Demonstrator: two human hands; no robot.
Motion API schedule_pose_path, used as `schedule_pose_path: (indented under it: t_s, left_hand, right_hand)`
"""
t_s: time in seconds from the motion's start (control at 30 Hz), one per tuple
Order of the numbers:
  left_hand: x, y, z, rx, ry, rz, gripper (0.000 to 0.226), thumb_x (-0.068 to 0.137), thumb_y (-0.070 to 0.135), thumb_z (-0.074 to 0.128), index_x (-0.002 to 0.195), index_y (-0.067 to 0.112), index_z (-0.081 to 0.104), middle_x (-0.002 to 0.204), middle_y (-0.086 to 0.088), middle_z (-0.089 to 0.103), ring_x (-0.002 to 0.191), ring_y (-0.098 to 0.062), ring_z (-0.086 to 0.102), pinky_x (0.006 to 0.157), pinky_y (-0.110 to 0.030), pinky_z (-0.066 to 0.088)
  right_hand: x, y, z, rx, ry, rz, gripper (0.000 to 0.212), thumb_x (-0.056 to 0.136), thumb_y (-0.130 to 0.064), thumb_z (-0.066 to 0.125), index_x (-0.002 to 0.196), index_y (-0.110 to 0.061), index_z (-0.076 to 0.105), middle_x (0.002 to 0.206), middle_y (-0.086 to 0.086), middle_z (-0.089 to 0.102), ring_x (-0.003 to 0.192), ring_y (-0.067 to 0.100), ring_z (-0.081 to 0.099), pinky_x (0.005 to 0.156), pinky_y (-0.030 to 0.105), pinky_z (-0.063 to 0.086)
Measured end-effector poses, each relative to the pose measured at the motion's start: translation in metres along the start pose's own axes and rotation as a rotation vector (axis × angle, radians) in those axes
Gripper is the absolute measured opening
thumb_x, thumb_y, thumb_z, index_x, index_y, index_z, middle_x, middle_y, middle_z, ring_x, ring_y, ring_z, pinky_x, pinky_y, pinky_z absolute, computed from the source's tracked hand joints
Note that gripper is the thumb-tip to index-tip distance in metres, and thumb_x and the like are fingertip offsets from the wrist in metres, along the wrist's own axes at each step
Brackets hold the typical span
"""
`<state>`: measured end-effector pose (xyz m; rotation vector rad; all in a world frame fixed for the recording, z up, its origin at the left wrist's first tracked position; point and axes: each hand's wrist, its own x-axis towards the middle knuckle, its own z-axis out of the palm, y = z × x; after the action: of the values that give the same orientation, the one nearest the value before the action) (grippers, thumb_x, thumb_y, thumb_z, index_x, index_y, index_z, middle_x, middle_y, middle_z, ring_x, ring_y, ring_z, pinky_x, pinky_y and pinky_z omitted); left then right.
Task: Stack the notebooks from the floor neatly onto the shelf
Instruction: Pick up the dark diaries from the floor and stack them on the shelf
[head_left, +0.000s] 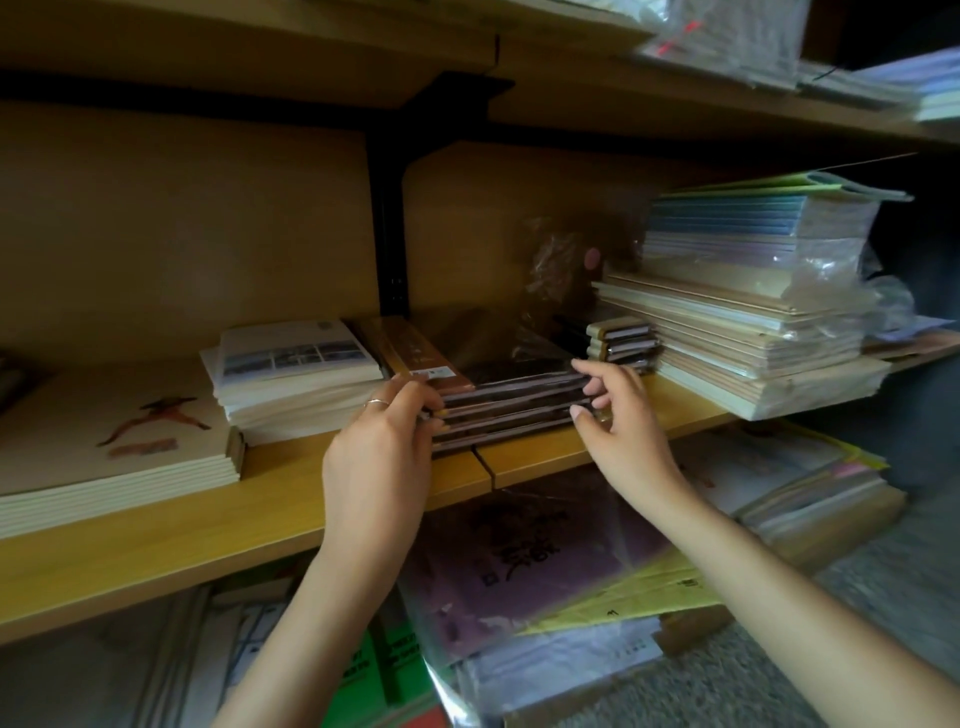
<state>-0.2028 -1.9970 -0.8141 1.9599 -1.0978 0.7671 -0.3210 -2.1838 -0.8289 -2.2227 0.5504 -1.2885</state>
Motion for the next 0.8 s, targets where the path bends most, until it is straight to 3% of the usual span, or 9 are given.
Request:
schedule_pose_path:
  t_s: [0.1,0.23,0.3,0.37,0.47,0.6,0.7,0.73,0.8]
  left_hand:
    - [0.001,0.0,0.005,-0.023,0.021,-0.03,0.017,0.082,0.007,0.067,0.092,0.02,0.063,0.119,0.0,0.066,0.082,-0.026,0.069,0.059,-0.028,0.049]
    - [-0.006,0.008,0.012,0.01,0.083,0.009,0.024,0.081,-0.004,0.061,0.098,0.013,0.063,0.126,-0.012,0.061,0.107,-0.032,0.062,0.075,-0.037,0.051]
    - [-0.022,0.019,0.012,-0.026,0.13,0.103,0.023,0.081,-0.005,0.059,0.099,0.009,0.062,0.126,-0.012,0.057,0.126,-0.03,0.047,0.097,-0.048,0.042]
    - [-0.046,0.029,0.012,-0.097,0.116,0.309,0.017,0.08,-0.002,0.058,0.094,0.006,0.064,0.12,-0.012,0.058,0.124,-0.029,0.047,0.1,-0.047,0.038]
    - [-0.088,0.035,0.022,-0.147,-0.094,0.645,0.012,0.082,0.006,0.054,0.087,0.006,0.064,0.105,-0.011,0.064,0.1,-0.029,0.059,0.091,-0.042,0.043]
    - [-0.139,0.027,0.053,-0.147,-0.475,0.768,0.015,0.082,0.018,0.049,0.085,0.013,0.063,0.089,-0.002,0.063,0.084,-0.024,0.06,0.084,-0.033,0.042]
    - [-0.172,0.012,0.078,-0.177,-0.787,0.667,0.015,0.077,0.02,0.049,0.085,0.017,0.063,0.084,-0.001,0.064,0.079,-0.023,0.061,0.074,-0.032,0.046]
    - [-0.186,0.005,0.087,-0.205,-0.896,0.564,0.016,0.079,0.019,0.05,0.088,0.017,0.064,0.088,-0.001,0.065,0.081,-0.023,0.062,0.073,-0.029,0.047]
    - [-0.212,-0.004,0.101,-0.343,-1.123,0.172,0.017,0.084,0.013,0.054,0.097,0.013,0.065,0.098,-0.003,0.066,0.087,-0.019,0.062,0.071,-0.02,0.042]
  right_hand:
    - [-0.003,0.004,0.002,0.029,-0.017,0.026,0.052,0.087,-0.001,0.058,0.131,-0.026,0.047,0.106,-0.007,0.04,0.089,0.0,0.046,0.073,0.001,0.038]
    - [-0.014,0.009,0.0,0.071,-0.066,0.008,0.06,0.087,0.004,0.054,0.134,-0.032,0.041,0.116,-0.007,0.041,0.097,0.003,0.048,0.078,0.004,0.04]
    - [-0.03,0.008,-0.003,0.093,0.016,-0.014,0.052,0.086,0.006,0.051,0.124,-0.029,0.046,0.113,-0.003,0.047,0.094,0.001,0.05,0.079,0.005,0.039]
    - [-0.051,0.01,-0.009,0.11,0.12,-0.037,0.04,0.084,0.007,0.049,0.111,-0.023,0.051,0.105,0.002,0.053,0.088,0.005,0.053,0.077,0.008,0.041]
    - [-0.094,0.03,-0.023,0.071,0.133,0.015,0.028,0.082,0.006,0.047,0.094,-0.018,0.056,0.091,0.002,0.058,0.082,0.007,0.056,0.07,0.01,0.041]
    - [-0.169,0.081,-0.037,-0.008,-0.104,0.311,0.037,0.081,0.015,0.05,0.08,-0.021,0.059,0.081,-0.003,0.062,0.078,0.004,0.059,0.068,0.009,0.04]
    - [-0.235,0.12,-0.044,-0.105,-0.293,0.583,0.044,0.083,0.012,0.053,0.075,-0.031,0.056,0.074,-0.01,0.06,0.071,-0.007,0.059,0.065,0.008,0.039]
    - [-0.257,0.13,-0.047,-0.139,-0.346,0.669,0.041,0.084,0.009,0.055,0.075,-0.03,0.055,0.073,-0.009,0.059,0.069,-0.005,0.059,0.065,0.009,0.039]
    - [-0.301,0.141,-0.053,-0.202,-0.436,0.806,0.025,0.083,0.002,0.061,0.079,-0.023,0.056,0.076,-0.003,0.06,0.073,0.003,0.06,0.067,0.012,0.04]
